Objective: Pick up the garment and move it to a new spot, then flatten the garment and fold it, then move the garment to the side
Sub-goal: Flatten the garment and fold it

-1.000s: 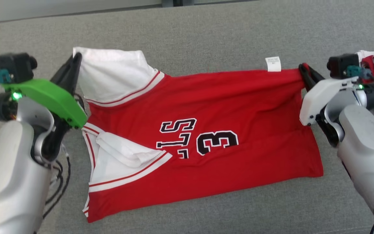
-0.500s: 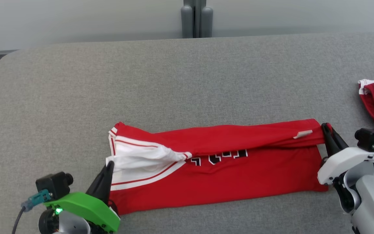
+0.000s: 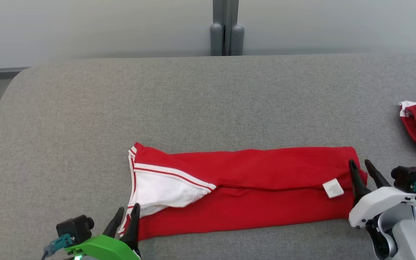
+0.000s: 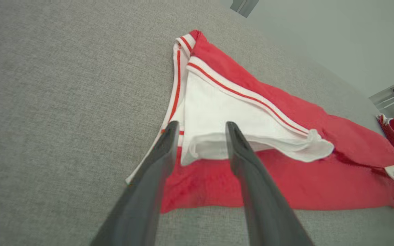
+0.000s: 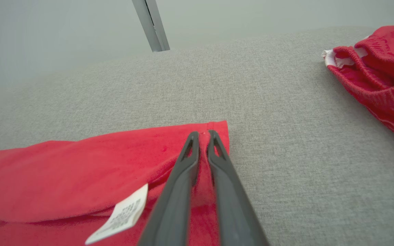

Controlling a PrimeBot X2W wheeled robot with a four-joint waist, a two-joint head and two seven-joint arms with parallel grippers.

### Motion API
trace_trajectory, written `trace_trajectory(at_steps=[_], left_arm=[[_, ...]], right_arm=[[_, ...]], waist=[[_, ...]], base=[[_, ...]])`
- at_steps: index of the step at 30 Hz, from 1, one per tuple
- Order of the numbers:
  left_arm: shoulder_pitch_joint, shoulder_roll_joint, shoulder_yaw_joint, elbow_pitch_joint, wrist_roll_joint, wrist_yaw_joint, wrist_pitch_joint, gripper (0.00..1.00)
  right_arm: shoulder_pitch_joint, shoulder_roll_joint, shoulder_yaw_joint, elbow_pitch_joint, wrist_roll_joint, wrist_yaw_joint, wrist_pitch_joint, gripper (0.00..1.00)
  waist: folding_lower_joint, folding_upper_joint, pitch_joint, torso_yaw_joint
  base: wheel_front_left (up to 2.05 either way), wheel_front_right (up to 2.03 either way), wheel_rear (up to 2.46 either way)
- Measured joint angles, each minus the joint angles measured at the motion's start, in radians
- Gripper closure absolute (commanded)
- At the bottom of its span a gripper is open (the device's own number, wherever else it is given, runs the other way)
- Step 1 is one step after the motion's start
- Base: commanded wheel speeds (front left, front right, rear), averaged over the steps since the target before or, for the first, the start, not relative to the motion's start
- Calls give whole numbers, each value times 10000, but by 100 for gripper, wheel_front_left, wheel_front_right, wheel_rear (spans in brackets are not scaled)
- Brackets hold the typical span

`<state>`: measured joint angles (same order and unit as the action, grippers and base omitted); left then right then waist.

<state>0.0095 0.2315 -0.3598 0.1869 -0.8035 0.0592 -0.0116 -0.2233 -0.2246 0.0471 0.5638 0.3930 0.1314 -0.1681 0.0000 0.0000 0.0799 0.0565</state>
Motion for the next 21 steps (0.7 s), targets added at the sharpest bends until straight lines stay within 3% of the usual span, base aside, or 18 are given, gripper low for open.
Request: trace_trajectory(at_steps=[4,11,21], left_arm=[[18,-10,90,50,165,61,-512,0],[104,100,230,-196,780,541,-1279,0],[81,-35,8,-190,1331,970,-1712,0]], right_arm=[[497,174,-550,-420,-211,0,6,0],[1262,560,-1386,-1264,-552,0,311,0],[1238,558,-1618,-1789,-1091,-2,2226,0]], waist=[[0,1,-138,-15],[0,0,-422,34],[0,0,-664,87]], base=[[0,0,0],[0,0,0],[0,0,0]])
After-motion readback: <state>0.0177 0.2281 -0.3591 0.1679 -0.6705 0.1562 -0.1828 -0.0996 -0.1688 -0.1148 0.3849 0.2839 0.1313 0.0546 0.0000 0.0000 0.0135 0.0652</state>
